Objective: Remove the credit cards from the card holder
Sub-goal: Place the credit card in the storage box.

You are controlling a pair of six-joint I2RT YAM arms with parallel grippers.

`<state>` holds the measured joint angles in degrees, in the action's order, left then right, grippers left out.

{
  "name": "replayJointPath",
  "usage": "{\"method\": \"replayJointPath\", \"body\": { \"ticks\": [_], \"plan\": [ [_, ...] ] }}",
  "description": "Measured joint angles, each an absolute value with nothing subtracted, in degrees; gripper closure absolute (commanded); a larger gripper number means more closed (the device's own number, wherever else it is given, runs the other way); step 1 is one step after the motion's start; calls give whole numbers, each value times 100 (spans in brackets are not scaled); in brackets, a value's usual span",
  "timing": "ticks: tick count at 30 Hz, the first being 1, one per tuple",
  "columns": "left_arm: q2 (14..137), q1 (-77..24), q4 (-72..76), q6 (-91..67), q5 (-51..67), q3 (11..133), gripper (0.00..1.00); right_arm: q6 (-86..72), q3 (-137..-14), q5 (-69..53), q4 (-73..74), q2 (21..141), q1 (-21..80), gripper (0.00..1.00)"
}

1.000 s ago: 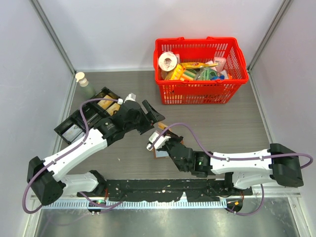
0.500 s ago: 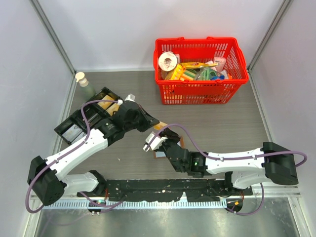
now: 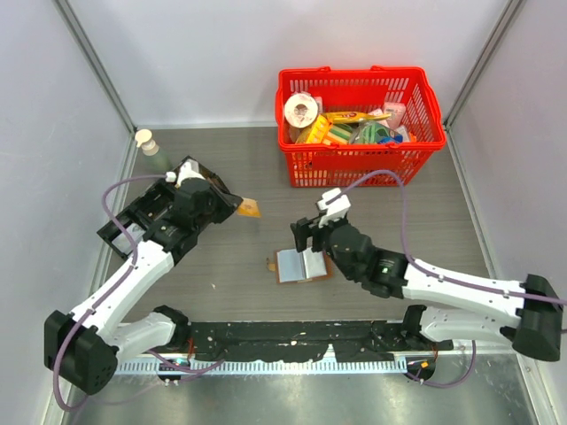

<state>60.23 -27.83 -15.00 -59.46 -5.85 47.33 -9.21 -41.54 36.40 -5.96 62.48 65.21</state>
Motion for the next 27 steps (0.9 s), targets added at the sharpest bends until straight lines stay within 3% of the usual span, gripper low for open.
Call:
{"method": "replayJointPath", "body": {
  "ticks": [12, 27],
  "plan": [
    [6702, -1846, -510, -5201, -2307, 4720, 100, -2947, -3214, 2506, -266, 5148, 6364, 20],
    [9133, -1236, 196, -5057, -3299, 5704, 100, -3203, -3030, 2390, 274, 4329, 6364, 20]
  ]
}}
